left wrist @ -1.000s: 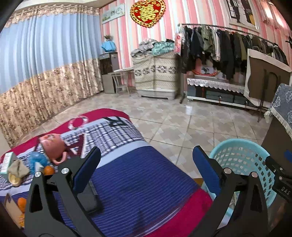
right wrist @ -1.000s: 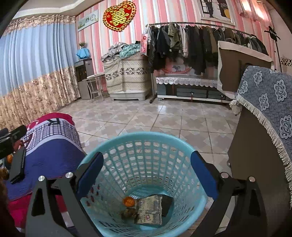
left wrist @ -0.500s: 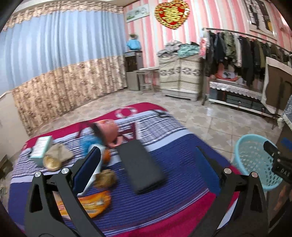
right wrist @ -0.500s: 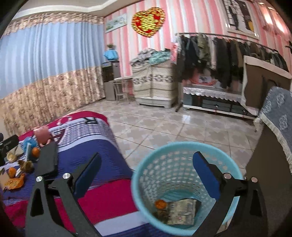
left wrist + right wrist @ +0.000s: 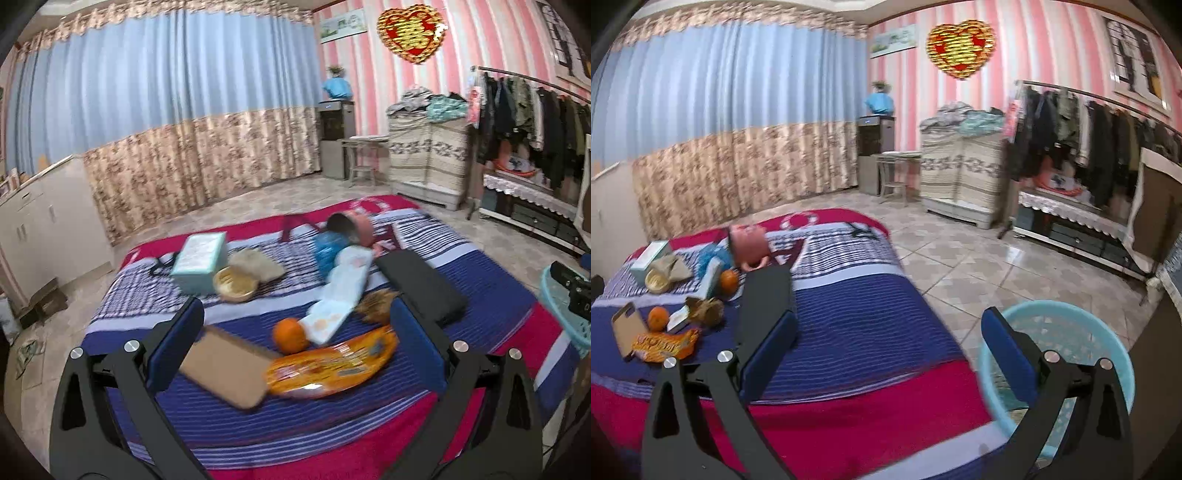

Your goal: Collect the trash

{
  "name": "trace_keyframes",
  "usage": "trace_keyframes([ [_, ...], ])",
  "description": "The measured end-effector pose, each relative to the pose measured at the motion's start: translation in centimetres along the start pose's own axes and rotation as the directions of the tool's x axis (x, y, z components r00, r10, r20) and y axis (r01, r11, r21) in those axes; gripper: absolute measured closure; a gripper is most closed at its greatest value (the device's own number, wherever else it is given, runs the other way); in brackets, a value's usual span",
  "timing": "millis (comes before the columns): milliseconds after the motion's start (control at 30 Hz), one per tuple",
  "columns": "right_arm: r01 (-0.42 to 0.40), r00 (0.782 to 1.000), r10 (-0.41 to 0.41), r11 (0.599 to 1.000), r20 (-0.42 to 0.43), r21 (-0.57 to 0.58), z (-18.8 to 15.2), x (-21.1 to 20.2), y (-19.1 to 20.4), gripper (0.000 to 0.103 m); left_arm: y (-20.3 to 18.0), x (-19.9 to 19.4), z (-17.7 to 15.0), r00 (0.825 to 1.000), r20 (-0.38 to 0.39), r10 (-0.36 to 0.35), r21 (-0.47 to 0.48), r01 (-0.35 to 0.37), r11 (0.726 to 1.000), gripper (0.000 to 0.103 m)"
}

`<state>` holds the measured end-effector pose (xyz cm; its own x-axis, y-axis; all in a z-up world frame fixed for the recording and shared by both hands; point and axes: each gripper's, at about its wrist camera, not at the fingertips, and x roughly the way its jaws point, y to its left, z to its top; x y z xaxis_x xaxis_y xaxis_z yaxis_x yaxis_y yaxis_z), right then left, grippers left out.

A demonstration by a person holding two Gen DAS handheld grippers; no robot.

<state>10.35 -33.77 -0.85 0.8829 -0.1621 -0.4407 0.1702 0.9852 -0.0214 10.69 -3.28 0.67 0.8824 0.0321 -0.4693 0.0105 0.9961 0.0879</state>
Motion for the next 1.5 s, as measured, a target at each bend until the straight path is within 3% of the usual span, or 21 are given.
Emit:
trace_keyframes([
  [200, -0.041, 0.999, 0.038, 0.993, -0.031, -0.109, -0.5, 0.8, 4.0, 0.005, 5.2, 0.9, -2.6, 0.997, -0.042, 0.070, -0.030, -0.071, 0.997, 0.006],
  [467, -0.140, 0.988, 0.126, 0.973, -0.089, -0.181, -1.0, 2.0, 8.8, 0.005, 9.9, 3.9, -6.7, 0.984, -0.162, 0.075, -0.089, -0.090, 0.992, 0.006],
  [933, -0.320, 0.940, 0.276, 0.917, -0.202, -0.237, -0.3, 7.1, 17.6, 0.006, 12.3, 6.0, -6.6, 0.981, -0.182, 0.069, -0.131, -0.094, 0.987, 0.006],
  [1067, -0.354, 0.922, 0.286, 0.896, -0.260, -0.269, -0.8, 9.2, 20.0, 0.018, 12.8, 6.2, -6.5, 0.980, -0.184, 0.072, -0.137, -0.098, 0.986, 0.006],
  [1233, -0.416, 0.884, 0.344, 0.888, -0.316, -0.198, -0.1, 11.0, 20.4, 0.023, 12.8, 6.6, -5.9, 0.981, -0.181, 0.071, -0.126, -0.095, 0.987, 0.006],
  [1267, -0.420, 0.882, 0.349, 0.887, -0.317, -0.193, -0.1, 11.1, 20.3, 0.040, 12.7, 6.6, -5.8, 0.981, -0.179, 0.070, -0.125, -0.093, 0.988, 0.006],
  [1333, -0.430, 0.871, 0.358, 0.886, -0.337, -0.171, 0.1, 11.5, 20.1, 0.056, 12.4, 6.9, -5.5, 0.982, -0.175, 0.065, -0.125, -0.088, 0.988, 0.006],
  [1400, -0.447, 0.865, 0.383, 0.881, -0.326, -0.152, 0.2, 11.2, 19.5, 0.057, 11.8, 7.2, -5.0, 0.982, -0.179, 0.060, -0.119, -0.082, 0.989, 0.006],
  [1500, -0.442, 0.878, 0.393, 0.885, -0.274, -0.145, 1.0, 10.2, 18.4, 0.057, 10.3, 7.5, -4.4, 0.983, -0.178, 0.042, -0.100, -0.060, 0.993, 0.006],
])
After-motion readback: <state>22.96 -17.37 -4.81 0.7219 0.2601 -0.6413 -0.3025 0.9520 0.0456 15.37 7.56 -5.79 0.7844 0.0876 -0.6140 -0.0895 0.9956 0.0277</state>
